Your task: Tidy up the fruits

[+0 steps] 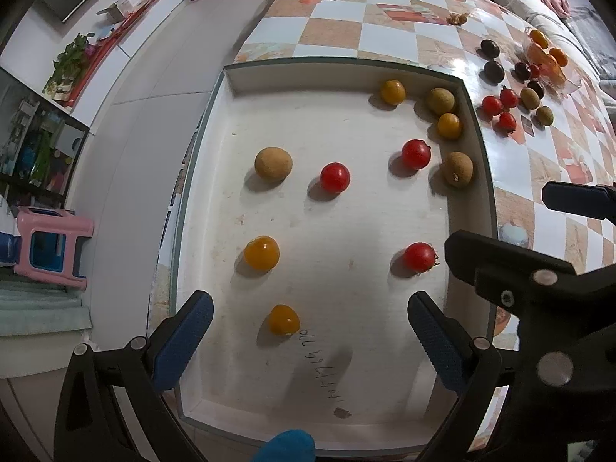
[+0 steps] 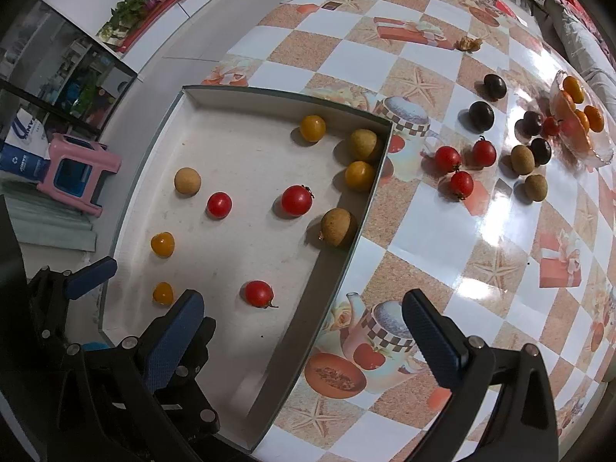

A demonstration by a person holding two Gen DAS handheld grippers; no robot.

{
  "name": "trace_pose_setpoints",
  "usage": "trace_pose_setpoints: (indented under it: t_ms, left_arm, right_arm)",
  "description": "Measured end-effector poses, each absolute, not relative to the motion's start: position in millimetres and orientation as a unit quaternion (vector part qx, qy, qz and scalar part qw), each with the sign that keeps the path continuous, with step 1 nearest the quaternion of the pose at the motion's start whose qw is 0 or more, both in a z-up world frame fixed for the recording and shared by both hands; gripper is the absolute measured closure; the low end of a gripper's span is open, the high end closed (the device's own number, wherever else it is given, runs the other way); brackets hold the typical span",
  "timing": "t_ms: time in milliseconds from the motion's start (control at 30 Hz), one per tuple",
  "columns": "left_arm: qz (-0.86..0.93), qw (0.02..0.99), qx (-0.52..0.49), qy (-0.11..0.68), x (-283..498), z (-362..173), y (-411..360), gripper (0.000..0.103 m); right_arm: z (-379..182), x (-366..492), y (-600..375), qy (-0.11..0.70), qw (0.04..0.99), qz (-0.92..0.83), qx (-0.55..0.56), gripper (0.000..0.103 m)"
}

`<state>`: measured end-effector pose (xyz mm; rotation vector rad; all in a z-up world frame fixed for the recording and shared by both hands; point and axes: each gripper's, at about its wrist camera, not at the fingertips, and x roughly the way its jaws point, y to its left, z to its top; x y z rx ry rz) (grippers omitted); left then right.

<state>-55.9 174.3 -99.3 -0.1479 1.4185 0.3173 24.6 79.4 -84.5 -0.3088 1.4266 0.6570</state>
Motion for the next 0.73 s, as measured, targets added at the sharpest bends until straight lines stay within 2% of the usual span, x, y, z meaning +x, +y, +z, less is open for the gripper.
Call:
trace_pose_setpoints:
  t_ms: [733]
  left_arm:
    - [0.126,0.753,-0.051,0.644,-57.9,-94.5,163.4,0.002]
  right_arm:
    - [-86.8,25.7,82.4,0.631,0.7,0.286,-0.172,0.0]
